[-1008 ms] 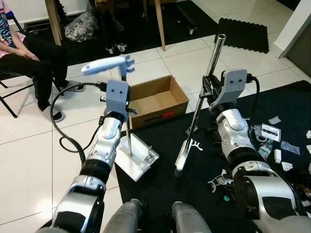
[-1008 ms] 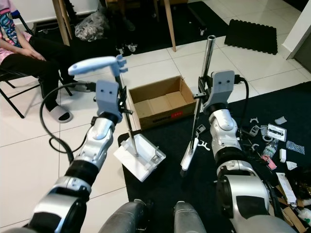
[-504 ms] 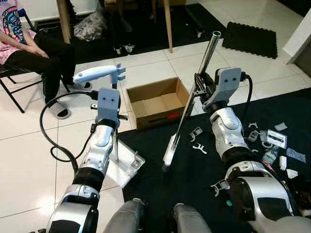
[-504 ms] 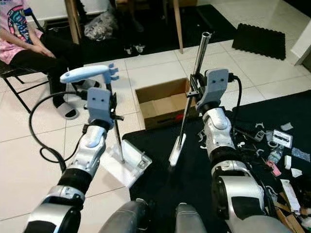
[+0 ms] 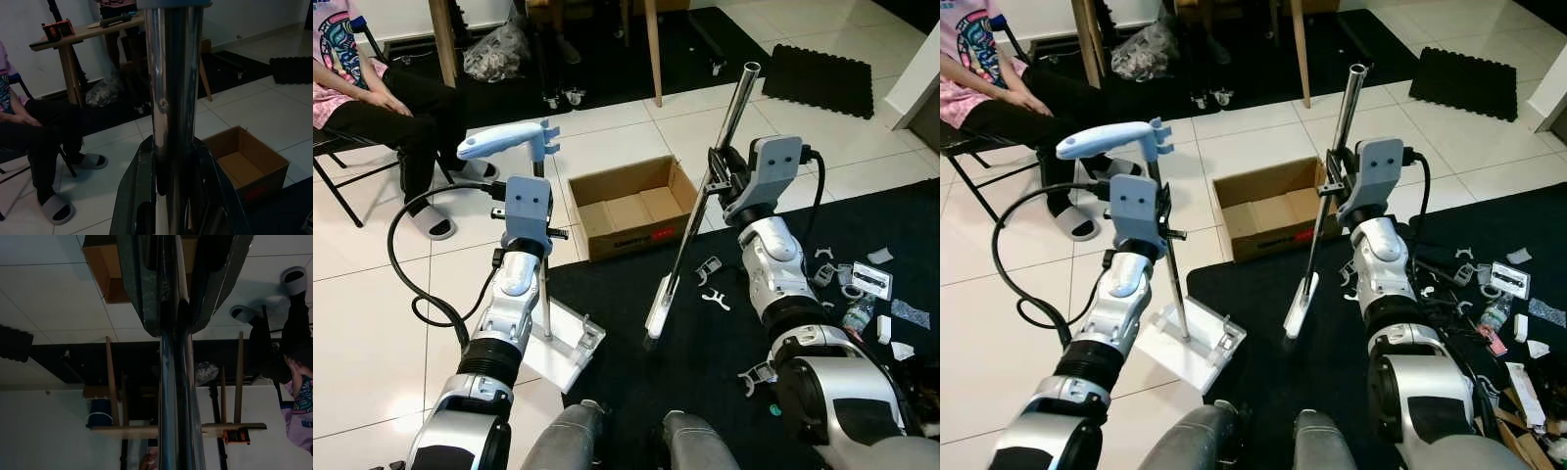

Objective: Sweep floor

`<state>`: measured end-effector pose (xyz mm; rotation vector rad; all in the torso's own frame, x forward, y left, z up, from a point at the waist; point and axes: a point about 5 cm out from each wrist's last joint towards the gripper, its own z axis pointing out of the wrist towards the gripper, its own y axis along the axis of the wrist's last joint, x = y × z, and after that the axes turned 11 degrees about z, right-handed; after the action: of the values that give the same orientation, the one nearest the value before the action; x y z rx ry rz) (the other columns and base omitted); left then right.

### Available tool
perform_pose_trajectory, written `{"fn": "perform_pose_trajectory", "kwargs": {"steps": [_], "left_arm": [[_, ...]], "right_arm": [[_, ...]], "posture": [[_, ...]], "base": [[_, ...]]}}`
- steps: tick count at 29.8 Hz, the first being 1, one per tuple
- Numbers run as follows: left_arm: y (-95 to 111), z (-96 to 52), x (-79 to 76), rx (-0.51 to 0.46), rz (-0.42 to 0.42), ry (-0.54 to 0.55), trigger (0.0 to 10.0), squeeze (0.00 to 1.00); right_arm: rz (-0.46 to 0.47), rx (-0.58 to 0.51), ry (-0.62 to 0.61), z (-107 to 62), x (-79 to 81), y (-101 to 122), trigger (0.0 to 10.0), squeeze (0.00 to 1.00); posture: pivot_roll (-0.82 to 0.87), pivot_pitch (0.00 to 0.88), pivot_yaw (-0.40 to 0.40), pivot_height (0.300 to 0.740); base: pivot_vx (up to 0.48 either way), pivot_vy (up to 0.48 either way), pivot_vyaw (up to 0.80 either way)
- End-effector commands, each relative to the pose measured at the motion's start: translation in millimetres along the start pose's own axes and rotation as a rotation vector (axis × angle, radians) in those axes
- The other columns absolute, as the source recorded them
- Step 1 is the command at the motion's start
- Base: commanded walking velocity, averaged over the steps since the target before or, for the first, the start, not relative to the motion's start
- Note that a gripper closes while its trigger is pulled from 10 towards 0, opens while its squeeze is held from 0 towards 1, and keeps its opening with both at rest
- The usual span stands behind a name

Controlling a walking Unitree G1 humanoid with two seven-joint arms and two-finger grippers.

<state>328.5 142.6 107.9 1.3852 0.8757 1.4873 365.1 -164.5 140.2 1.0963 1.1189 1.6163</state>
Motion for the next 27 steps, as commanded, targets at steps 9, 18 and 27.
{"fn": "perform_pose_trajectory", "kwargs": {"steps": [9,18,27], "left_arm": [[16.1,5.6,5.5,-0.083,0.017,0.024,10.0,0.0],[15.5,5.2,5.8,-0.079,0.016,0.027,10.0,0.0],[14.9,5.9,6.5,-0.074,0.019,0.029,10.0,0.0]], "right_arm": [[-0.011,-0.018,0.015,2.2,2.2,4.8,10.0,0.0],[-0.012,-0.013,0.019,2.3,3.0,4.0,10.0,0.0],[-0.013,-0.016,0.019,2.9,2.8,4.9,10.0,0.0]], "posture": [[0.02,0.074,0.013,0.74],[0.02,0.071,0.012,0.74],[0.02,0.069,0.013,0.74]], "base": [[0.414,0.0,0.0],[0.48,0.0,0.0],[0.48,0.0,0.0]]}}
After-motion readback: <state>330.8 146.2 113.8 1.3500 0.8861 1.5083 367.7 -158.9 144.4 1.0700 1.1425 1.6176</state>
